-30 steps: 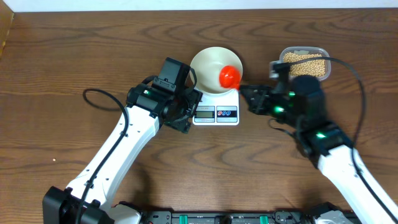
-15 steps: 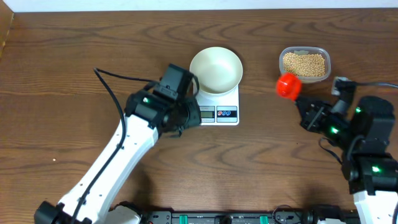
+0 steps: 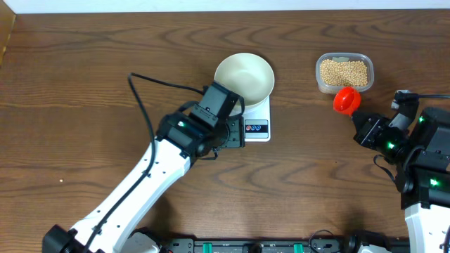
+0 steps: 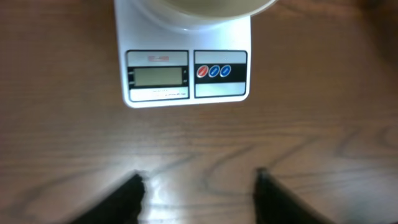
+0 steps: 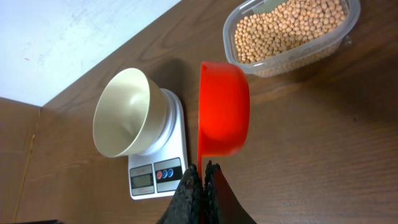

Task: Scoop item into bowl and weigh 50g on scale
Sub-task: 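Move the left gripper down to the scale's front buttons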

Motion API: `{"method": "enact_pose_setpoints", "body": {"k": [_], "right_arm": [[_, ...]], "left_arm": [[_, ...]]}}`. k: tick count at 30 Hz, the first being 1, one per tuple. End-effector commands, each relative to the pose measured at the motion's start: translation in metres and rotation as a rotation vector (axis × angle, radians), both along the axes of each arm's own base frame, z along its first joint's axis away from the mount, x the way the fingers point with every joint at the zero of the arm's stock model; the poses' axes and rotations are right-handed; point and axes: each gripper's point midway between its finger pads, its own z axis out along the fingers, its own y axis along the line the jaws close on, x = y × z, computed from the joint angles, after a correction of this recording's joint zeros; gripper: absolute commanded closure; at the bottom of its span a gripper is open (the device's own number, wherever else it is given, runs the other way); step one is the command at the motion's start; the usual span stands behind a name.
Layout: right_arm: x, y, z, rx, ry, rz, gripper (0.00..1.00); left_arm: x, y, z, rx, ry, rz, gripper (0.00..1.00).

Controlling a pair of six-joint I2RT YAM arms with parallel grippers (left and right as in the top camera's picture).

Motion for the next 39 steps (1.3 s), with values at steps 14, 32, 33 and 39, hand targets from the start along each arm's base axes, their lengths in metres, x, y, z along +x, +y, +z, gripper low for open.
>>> {"method": "enact_pose_setpoints", "body": {"k": [14, 32, 33, 39], "right_arm": [[0.003, -0.01, 0.008, -0.024, -0.03, -0.016, 0.99], [0.001, -0.01, 0.006, -0.022, -0.021, -0.016, 0.99], [0.001, -0.01, 0.006, -0.022, -0.02, -0.016, 0.99], [0.001, -0.01, 0.006, -0.022, -0.016, -0.016, 0.99]], "left_arm": [[0.013, -0.015, -0.094, 0.002, -0.156, 0.039, 0.93], [0.036, -0.034, -0.119, -0.015, -0.202, 0.015, 0.93], [0.037, -0.035, -0.121, -0.015, -0.202, 0.014, 0.93], [0.043, -0.04, -0.128, -0.019, -0.216, 0.006, 0.93]]}}
